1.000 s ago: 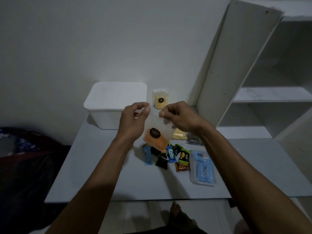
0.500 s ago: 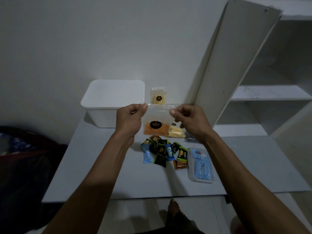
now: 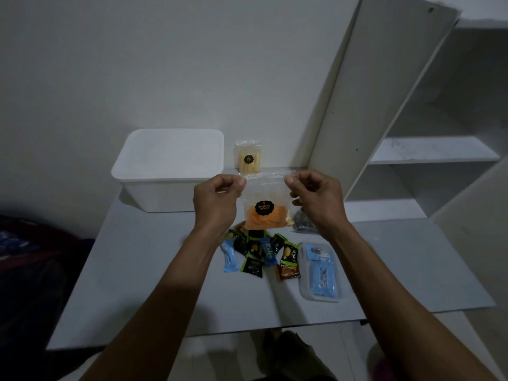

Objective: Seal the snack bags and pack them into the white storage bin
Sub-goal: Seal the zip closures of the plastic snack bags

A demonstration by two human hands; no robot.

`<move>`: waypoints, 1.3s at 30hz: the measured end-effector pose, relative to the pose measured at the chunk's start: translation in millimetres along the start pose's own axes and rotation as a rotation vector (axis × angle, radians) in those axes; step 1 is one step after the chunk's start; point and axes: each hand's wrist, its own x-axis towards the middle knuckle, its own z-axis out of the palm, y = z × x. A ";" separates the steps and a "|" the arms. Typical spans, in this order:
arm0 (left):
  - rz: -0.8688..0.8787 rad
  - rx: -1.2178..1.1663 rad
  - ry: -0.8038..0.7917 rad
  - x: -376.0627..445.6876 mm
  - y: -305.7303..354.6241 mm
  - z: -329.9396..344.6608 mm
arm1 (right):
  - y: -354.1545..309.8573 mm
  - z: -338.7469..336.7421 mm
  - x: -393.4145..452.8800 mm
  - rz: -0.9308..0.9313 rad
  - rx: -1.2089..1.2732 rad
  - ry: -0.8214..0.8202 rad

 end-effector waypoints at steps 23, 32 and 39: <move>-0.085 0.177 0.060 245.3 -100.0 198.1 | 165.0 -4.3 278.9 0.194 -0.065 0.228; -0.172 0.210 0.103 311.3 -149.4 245.0 | 229.8 17.5 346.1 0.295 -0.117 0.345; -0.225 0.270 0.205 334.4 -167.2 258.7 | 239.3 25.0 370.2 0.290 -0.174 0.395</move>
